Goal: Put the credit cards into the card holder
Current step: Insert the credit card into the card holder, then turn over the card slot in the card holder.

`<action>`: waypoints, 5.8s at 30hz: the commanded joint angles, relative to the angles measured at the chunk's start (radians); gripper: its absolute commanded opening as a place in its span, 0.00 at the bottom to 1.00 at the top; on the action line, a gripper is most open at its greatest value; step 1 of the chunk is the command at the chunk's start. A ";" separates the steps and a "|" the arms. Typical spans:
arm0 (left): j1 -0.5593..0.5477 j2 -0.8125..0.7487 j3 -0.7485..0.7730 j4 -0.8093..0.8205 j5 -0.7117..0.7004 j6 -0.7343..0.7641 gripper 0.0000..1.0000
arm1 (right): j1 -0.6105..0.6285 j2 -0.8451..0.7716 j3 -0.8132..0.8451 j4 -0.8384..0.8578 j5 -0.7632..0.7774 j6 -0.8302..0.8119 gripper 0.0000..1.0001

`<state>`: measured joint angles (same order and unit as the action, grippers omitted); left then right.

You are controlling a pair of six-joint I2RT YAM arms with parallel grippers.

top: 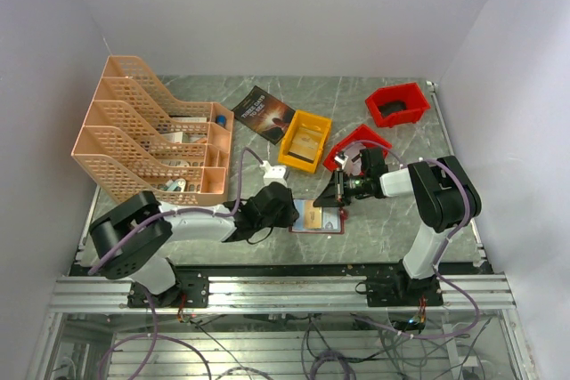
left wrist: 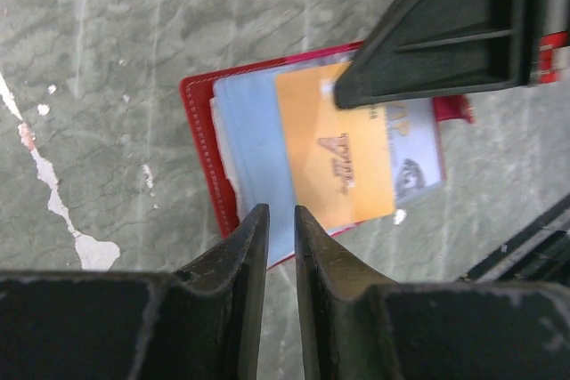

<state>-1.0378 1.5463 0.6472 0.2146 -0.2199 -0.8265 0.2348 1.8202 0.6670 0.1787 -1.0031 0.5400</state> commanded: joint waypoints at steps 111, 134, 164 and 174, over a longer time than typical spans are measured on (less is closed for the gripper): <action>0.089 -0.163 -0.289 0.452 0.144 -0.119 0.36 | 0.283 -0.132 0.330 -0.697 0.374 -1.126 0.00; 0.103 -0.061 -0.249 0.482 0.187 -0.114 0.35 | 0.302 -0.045 0.330 -0.722 0.463 -1.126 0.00; 0.107 0.060 -0.170 0.440 0.218 -0.097 0.36 | 0.302 -0.026 0.362 -0.741 0.455 -1.129 0.00; 0.106 0.030 -0.156 0.343 0.191 -0.082 0.36 | 0.302 -0.022 0.362 -0.742 0.454 -1.130 0.00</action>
<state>-0.9375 1.5967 0.4675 0.6018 -0.0071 -0.9272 0.5316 1.7664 1.0203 -0.5514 -0.5762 -0.5800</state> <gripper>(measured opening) 0.360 0.004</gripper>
